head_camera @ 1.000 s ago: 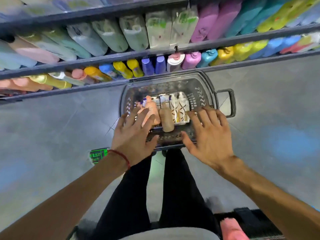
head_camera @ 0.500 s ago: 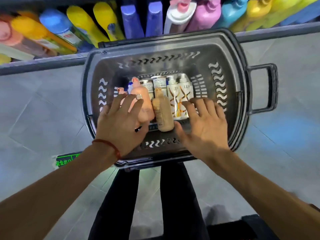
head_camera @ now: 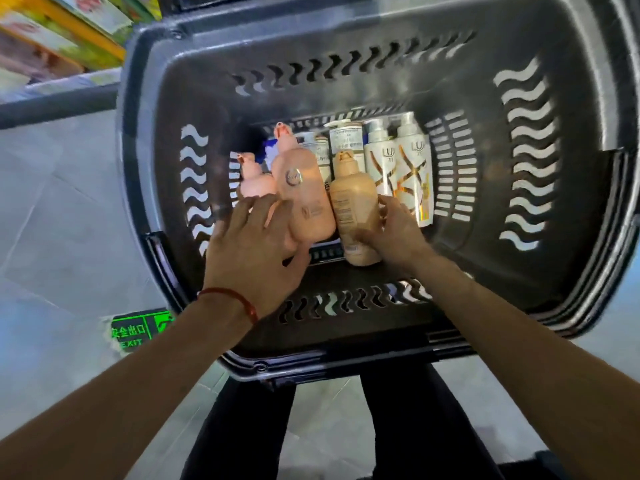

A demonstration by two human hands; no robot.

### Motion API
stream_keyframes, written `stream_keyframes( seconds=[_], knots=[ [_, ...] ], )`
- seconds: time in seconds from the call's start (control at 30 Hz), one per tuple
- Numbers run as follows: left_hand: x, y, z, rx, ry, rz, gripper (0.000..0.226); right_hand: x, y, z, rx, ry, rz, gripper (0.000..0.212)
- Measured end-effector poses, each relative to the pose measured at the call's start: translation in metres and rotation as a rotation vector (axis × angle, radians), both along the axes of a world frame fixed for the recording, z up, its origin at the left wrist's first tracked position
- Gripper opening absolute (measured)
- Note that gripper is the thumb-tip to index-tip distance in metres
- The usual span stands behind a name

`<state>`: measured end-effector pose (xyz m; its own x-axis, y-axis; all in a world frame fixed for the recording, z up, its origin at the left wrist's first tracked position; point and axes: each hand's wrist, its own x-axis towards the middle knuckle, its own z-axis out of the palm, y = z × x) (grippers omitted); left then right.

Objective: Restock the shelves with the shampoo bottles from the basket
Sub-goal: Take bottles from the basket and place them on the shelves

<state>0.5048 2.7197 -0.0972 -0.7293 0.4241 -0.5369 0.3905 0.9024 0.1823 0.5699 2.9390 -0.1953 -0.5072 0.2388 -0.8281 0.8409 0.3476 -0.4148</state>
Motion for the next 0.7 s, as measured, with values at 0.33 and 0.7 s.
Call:
stream_keyframes(
  seconds=[0.33,0.7],
  knots=[
    [0.005,0.003,-0.017,0.028,-0.076,0.122,0.06,0.003,0.015,-0.018,-0.33,-0.144,-0.132,0.076],
    [-0.001,0.022,-0.031,0.126,-0.277,0.459,0.058,0.006,0.018,0.001,0.004,-0.017,-0.091,0.085]
  ],
)
